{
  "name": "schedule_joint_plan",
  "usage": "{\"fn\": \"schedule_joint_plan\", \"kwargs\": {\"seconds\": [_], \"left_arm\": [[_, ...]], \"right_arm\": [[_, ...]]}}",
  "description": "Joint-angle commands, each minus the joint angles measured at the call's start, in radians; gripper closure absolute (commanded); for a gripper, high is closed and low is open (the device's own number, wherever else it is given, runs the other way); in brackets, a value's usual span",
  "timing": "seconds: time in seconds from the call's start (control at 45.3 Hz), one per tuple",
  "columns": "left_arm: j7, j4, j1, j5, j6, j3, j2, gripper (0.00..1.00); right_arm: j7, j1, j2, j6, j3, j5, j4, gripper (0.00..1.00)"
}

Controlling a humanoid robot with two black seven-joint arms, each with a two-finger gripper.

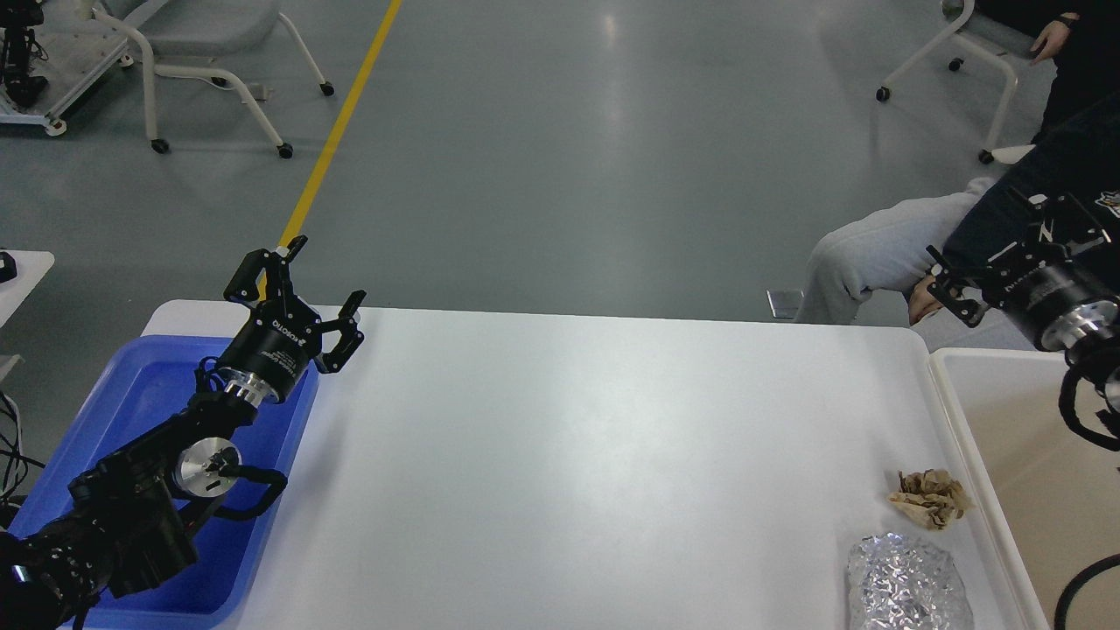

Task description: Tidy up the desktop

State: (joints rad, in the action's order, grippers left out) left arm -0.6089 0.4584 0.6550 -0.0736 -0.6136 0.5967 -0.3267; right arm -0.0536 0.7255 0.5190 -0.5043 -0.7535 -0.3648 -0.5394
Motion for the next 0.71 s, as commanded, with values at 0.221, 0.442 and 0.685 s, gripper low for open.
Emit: {"fn": "schedule_joint_plan", "kwargs": {"seconds": [0.221,0.442,0.685], "left_arm": [[0.0,0.0,0.0,0.0,0.0,0.0,0.0,0.0],[0.0,0.0,0.0,0.0,0.0,0.0,0.0,0.0],[0.0,0.0,0.0,0.0,0.0,0.0,0.0,0.0]], "right_arm": [[-0.037,-0.057,-0.18,-0.077,-0.049,0.003,0.009,0.0],[-0.038,-0.077,-0.223,-0.077,-0.04,0.006,0.042,0.0],[-0.04,-0.086,-0.249,-0.077,-0.041,0.035,0.061,0.0]]}}
